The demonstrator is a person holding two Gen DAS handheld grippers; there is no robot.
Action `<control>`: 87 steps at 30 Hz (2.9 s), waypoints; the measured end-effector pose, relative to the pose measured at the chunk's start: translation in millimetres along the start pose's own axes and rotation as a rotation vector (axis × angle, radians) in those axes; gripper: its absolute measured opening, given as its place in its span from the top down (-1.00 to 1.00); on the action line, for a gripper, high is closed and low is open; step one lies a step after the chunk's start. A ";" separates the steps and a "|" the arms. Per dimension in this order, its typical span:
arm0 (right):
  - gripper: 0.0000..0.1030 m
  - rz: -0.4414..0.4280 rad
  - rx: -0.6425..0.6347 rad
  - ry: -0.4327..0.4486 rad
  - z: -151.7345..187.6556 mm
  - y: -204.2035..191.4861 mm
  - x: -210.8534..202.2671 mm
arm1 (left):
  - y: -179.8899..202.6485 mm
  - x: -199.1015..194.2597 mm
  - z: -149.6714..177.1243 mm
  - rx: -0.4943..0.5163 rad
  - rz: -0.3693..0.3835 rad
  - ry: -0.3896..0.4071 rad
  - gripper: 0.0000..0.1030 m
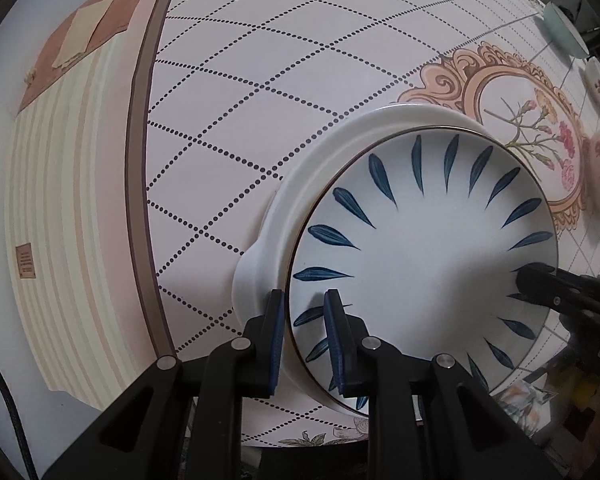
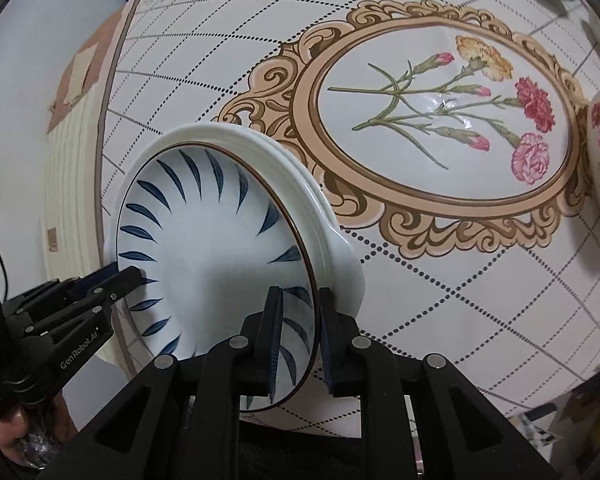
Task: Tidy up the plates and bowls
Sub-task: 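Open both grippers to release the blue-leaf plate on the stack, then raise both tools up and away from the plate stack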
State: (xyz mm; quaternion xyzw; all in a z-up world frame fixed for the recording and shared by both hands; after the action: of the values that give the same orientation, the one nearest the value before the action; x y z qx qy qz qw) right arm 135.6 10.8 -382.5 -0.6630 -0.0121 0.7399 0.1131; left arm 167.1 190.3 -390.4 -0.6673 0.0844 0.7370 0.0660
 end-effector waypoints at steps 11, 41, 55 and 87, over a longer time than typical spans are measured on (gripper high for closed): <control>0.35 0.089 0.011 -0.043 -7.6 -7.7 -2.6 | 1.3 -5.9 -4.2 -0.037 -0.006 -0.017 0.61; -1.00 0.139 -0.074 0.245 98.2 -50.1 -161.7 | 6.9 -169.3 82.3 -0.035 0.021 0.272 -0.79; -1.00 0.136 -0.089 0.401 157.3 -63.6 -257.5 | 16.2 -246.5 122.9 -0.013 0.059 0.393 -0.79; -1.00 0.084 0.110 0.574 126.7 65.6 -287.2 | 74.4 -259.8 72.9 0.014 -0.077 0.519 -0.80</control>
State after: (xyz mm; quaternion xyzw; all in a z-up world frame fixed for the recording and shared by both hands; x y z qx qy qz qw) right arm 28.3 -89.1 -97.3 -0.8379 0.0880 0.5258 0.1170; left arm 106.7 137.1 -122.3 -0.8364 0.0782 0.5373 0.0749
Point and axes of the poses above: each gripper's, at about its wrist camera, not at the fingertips, and x roughly the way its jaws point, y to its right, z to its underside, the point moved 2 cm from there along x, roughly the way its jaws point, and after that the axes turned 2 degrees about x, right-handed, at the moved point
